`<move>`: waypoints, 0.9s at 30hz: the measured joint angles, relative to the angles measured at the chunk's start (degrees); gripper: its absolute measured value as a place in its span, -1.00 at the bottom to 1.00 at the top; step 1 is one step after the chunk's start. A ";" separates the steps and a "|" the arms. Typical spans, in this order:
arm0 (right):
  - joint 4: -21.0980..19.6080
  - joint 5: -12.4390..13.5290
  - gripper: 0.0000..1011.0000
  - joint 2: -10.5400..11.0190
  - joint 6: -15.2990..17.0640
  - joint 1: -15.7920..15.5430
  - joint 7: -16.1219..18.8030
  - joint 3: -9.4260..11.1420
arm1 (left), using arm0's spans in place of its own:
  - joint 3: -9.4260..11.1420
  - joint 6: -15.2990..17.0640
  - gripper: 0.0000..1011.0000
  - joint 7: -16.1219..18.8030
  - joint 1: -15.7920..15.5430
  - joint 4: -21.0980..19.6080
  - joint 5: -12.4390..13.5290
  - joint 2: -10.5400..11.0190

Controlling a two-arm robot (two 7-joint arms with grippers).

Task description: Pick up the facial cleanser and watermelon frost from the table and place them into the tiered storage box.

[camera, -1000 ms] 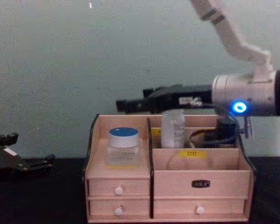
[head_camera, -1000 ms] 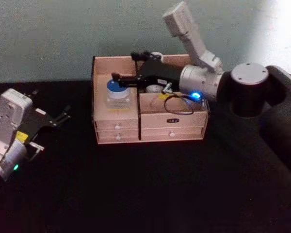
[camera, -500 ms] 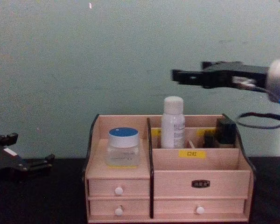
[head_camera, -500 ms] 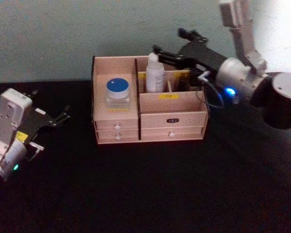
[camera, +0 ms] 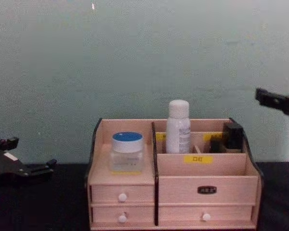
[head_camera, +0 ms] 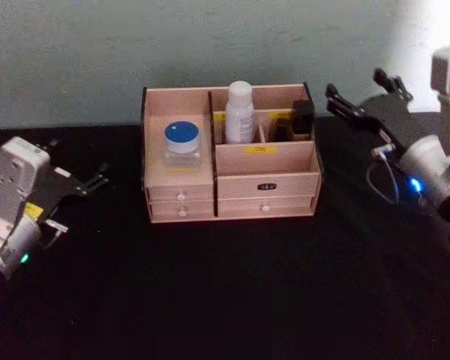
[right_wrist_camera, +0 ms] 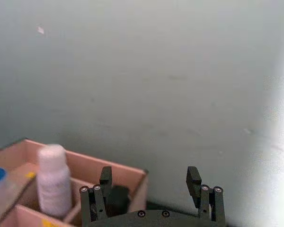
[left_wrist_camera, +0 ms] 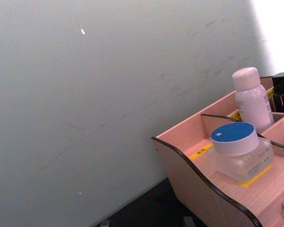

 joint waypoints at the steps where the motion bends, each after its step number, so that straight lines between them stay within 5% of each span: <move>1: -0.09 -0.53 0.98 -0.30 -0.77 -1.35 -1.12 0.58 | 0.00 0.00 0.98 0.00 0.00 0.01 0.01 0.00; 10: 0.55 -1.94 0.98 -1.99 -3.33 -6.03 -3.35 2.26 | 0.00 0.00 0.98 0.00 0.00 0.00 0.01 0.00; 27: 3.01 -2.88 0.98 -4.53 -0.29 -7.61 -4.04 3.90 | 0.00 0.00 0.98 0.00 0.00 0.00 0.00 0.00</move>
